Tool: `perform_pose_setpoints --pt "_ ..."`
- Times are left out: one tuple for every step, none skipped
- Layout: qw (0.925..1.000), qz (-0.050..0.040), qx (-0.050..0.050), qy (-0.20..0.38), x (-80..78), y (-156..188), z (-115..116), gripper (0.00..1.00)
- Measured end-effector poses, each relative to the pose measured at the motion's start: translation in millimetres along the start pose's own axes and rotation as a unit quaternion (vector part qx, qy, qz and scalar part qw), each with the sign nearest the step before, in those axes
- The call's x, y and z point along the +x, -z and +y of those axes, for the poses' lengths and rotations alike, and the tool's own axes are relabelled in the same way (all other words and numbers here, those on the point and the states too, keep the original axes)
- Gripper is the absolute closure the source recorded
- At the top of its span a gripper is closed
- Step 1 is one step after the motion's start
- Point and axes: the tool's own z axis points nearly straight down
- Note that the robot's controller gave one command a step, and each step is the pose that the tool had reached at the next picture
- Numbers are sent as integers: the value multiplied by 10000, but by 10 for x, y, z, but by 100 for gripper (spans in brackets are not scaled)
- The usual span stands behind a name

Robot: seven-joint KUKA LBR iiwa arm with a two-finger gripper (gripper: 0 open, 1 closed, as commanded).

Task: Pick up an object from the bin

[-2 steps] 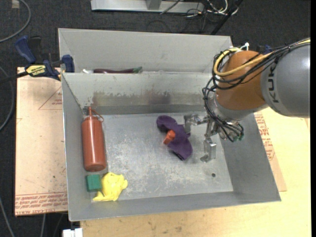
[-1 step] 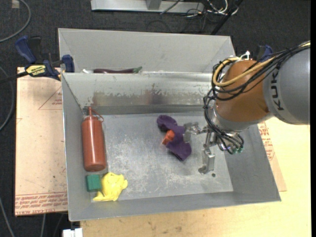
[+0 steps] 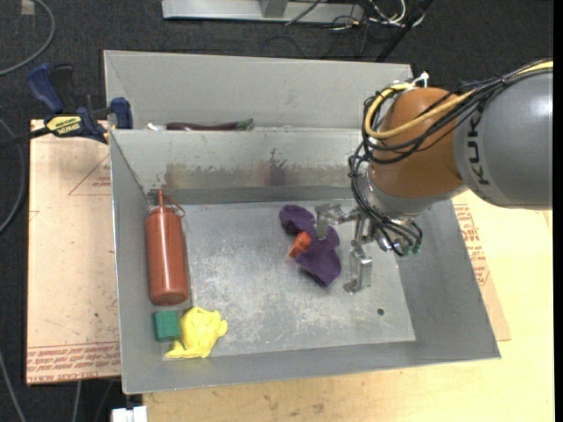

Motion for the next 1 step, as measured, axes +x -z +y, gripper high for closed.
perform_pose_setpoints --pt "9993 -2 -4 -362 -125 174 674 100"
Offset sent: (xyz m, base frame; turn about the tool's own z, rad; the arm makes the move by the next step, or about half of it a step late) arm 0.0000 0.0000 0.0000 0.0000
